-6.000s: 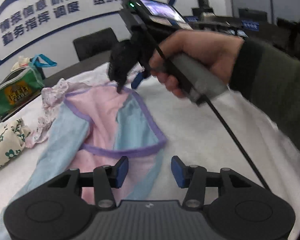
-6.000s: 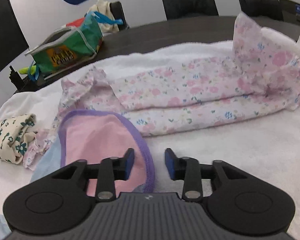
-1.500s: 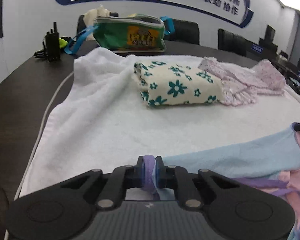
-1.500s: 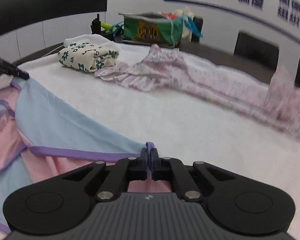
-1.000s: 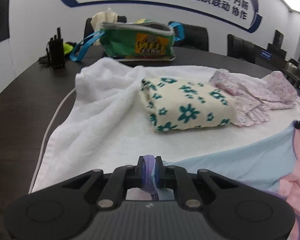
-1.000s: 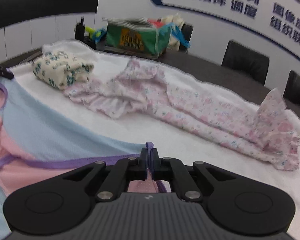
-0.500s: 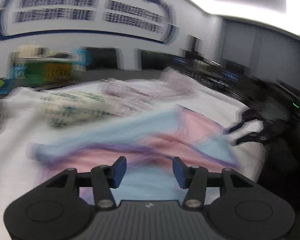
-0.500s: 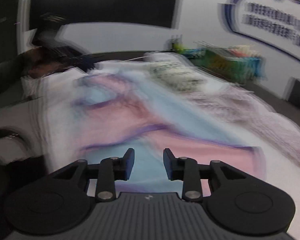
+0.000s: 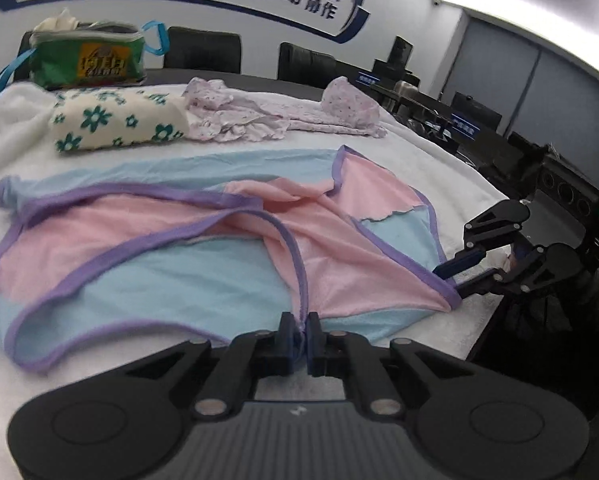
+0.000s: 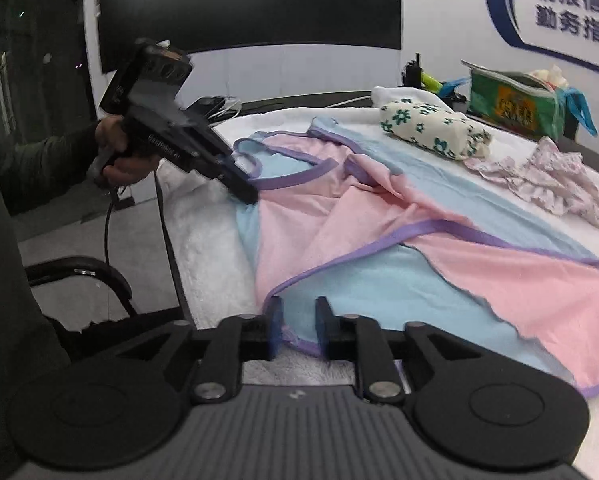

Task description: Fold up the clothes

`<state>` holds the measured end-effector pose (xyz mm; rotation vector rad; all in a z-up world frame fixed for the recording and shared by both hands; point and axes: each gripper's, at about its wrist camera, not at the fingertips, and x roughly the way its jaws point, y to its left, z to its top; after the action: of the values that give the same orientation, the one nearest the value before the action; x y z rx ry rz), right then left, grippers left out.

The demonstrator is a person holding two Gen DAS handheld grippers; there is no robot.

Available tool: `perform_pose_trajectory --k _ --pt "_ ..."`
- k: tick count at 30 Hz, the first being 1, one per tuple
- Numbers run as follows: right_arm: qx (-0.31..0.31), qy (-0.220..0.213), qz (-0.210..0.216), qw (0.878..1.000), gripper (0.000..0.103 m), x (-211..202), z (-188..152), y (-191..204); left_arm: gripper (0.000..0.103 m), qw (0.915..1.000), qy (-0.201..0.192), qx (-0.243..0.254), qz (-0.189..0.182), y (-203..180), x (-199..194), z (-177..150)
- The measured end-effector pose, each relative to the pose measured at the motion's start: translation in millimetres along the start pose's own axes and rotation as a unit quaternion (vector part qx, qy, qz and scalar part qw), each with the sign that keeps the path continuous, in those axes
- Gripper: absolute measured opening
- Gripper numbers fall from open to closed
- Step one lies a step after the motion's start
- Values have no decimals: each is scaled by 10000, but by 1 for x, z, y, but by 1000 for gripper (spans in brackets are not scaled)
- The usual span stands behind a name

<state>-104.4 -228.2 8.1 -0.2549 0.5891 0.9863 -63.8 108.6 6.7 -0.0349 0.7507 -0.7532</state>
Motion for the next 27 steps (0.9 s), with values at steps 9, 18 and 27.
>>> perform_pose_trajectory --k 9,18,27 --pt "226 -235 128 9994 17 -7 5 -8 5 9996 115 -214 -164 6 3 13" --pt "-464 125 198 9986 3 12 8 14 4 9996 89 -218 -157 7 -1 14" --pt "-381 -115 -277 9988 27 -19 33 -21 39 9949 -406 720 570 8 -42 50"
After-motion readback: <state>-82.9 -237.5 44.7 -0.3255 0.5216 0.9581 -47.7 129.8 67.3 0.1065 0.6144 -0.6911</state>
